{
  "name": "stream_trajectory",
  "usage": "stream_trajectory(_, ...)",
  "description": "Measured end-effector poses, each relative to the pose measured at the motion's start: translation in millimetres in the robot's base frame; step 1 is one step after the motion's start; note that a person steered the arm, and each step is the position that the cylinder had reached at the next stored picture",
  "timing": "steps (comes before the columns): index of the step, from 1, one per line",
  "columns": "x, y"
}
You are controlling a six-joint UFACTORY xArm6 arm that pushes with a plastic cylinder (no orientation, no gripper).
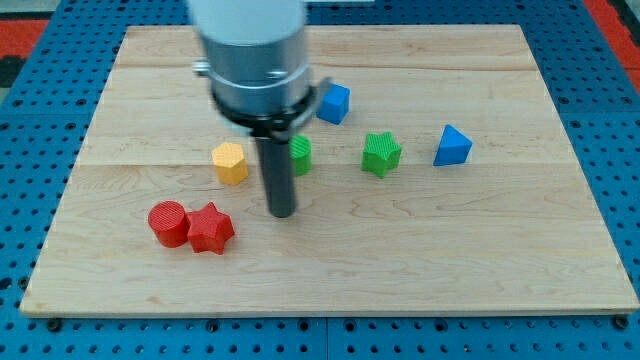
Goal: Move the yellow hexagon closer to the green circle
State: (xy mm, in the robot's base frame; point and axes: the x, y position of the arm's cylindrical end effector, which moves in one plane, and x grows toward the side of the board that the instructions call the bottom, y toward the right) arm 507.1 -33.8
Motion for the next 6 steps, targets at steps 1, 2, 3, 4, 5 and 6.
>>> stream_trajectory(1,-3.9,-44.8)
stream_trajectory(2,-26.0,-111.9)
stream_trajectory(3,-70.6,-98.7)
stream_trajectory(4,-73.7,-107.4)
stream_trajectory(5,-34.5,-158.9)
stream_trajectory(6,-38.6,-109.7)
